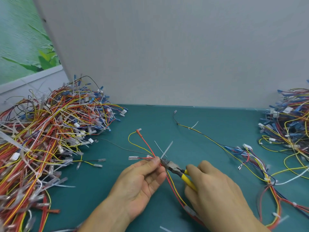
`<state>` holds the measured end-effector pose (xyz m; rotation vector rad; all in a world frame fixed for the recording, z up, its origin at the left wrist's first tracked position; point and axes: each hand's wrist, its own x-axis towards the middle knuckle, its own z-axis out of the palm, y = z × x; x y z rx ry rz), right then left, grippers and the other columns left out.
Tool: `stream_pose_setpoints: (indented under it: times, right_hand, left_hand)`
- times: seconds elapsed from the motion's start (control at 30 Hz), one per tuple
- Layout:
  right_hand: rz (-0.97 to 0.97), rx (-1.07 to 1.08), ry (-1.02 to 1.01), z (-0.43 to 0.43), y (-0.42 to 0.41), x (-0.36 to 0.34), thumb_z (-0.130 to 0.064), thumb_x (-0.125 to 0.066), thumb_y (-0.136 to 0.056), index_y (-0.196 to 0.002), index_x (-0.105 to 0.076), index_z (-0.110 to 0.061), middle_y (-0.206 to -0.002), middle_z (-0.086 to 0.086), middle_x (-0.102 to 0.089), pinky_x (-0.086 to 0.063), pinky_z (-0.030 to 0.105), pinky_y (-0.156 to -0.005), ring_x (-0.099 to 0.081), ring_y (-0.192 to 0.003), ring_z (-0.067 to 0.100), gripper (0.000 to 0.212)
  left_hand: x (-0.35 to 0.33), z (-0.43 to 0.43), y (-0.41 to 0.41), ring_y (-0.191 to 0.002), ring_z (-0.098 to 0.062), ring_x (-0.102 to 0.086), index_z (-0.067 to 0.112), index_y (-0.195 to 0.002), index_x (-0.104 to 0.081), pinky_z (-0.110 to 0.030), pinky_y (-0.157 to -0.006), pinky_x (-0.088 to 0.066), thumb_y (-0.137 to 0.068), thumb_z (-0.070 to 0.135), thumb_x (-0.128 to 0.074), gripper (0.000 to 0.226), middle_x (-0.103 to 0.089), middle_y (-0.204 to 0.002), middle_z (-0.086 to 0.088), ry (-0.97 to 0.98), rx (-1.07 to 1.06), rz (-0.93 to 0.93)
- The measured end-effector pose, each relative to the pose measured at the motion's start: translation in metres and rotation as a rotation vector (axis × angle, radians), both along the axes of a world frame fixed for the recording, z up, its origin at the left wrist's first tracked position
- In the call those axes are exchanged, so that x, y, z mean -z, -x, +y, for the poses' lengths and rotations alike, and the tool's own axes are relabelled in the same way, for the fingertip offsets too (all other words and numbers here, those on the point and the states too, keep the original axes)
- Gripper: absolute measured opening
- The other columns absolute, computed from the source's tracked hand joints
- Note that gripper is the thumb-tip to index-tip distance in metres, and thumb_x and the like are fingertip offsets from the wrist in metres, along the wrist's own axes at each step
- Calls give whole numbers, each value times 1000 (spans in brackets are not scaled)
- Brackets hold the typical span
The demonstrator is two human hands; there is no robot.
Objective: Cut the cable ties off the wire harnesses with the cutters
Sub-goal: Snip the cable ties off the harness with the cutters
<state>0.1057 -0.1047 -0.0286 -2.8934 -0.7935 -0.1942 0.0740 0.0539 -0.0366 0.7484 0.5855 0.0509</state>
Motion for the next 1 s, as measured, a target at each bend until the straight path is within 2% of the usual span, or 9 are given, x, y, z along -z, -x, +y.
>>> stream_pose_setpoints:
  times: [0.13, 0.2, 0.27, 0.33, 0.4, 0.67, 0.8, 0.87, 1.0]
  right_hand:
    - [-162, -49, -78, 1, 2, -1, -21, -89, -42, -59, -54, -15, -66, -2, -27, -18, 26, -47, -23, -53, 24, 39]
    - [-195, -38, -60, 1, 1, 2, -14, -91, -29, -53, -41, -15, -61, 0, -23, -16, 25, -46, -17, -51, 24, 56]
    - [-206, -39, -48, 1, 2, 3, -12, -91, -29, -51, -43, -14, -55, 4, -27, -16, 27, -46, -17, -52, 24, 52]
    - [-185, -48, -31, 1, 2, 6, -15, -91, -25, -51, -50, -12, -51, 6, -39, -17, 28, -47, -19, -47, 26, 49]
    - [-104, -62, -1, 3, 4, 10, -27, -91, -12, -52, -52, -12, -52, 6, -44, -17, 29, -47, -22, -44, 27, 59]
    - [22, -140, 29, 17, -8, 16, -38, -89, -5, -51, -53, -15, -49, 3, -46, -15, 27, -46, -34, -35, 24, 63]
    - [32, -159, 51, 22, -22, 15, -34, -70, -77, -97, -49, -14, -82, 7, -36, -17, 33, -52, -46, -77, 30, 36]
    - [95, -162, 61, 24, -25, 12, -29, -58, -88, -96, -37, -18, -77, 5, -23, -13, 35, -51, -46, -86, 30, 24]
    - [113, -158, 80, 24, -26, 9, -30, -55, -90, -102, -43, -16, -89, 10, -37, -23, 36, -64, -53, -100, 29, 22]
  left_hand:
    - [-12, 6, 9, -47, -19, -61, 4, -72, -67, -26, -42, -51, -67, 20, -76, 19, -64, -63, -10, -369, 210, 124]
    - [-13, 12, 14, -43, -12, -56, 14, -68, -67, -23, -42, -45, -75, 38, -76, 27, -64, -57, 1, -939, 262, 159]
    - [-12, 14, 16, -49, -4, -54, 26, -68, -69, -9, -51, -40, -72, 37, -78, 15, -62, -59, 11, -1540, 14, -51]
    - [-10, 13, 15, -60, 4, -53, 29, -88, -74, -1, -63, -36, -70, 18, -83, 23, -60, -71, 14, -1797, -56, -293]
    - [1, 15, 10, -66, 7, -53, 16, -99, -75, -3, -69, -38, -71, 7, -82, 30, -61, -83, 9, -1880, 35, -381]
    - [15, 23, -7, -67, -7, -62, 17, -74, -74, -22, -68, -47, -80, 17, -65, 12, -67, -72, 7, -1846, 11, -343]
    - [8, 26, -29, -76, -25, -63, 13, -83, -74, -37, -73, -49, -88, 17, -66, 10, -67, -77, -5, -1979, 84, -151]
    - [-2, 26, -42, -83, -28, -62, 19, -91, -74, -36, -74, -48, -91, 25, -61, 14, -67, -82, -5, -2060, 117, -83]
    - [-21, 28, -75, -97, -25, -60, 24, -104, -70, -31, -84, -42, -96, 24, -52, 20, -65, -98, -3, -2257, 282, -67]
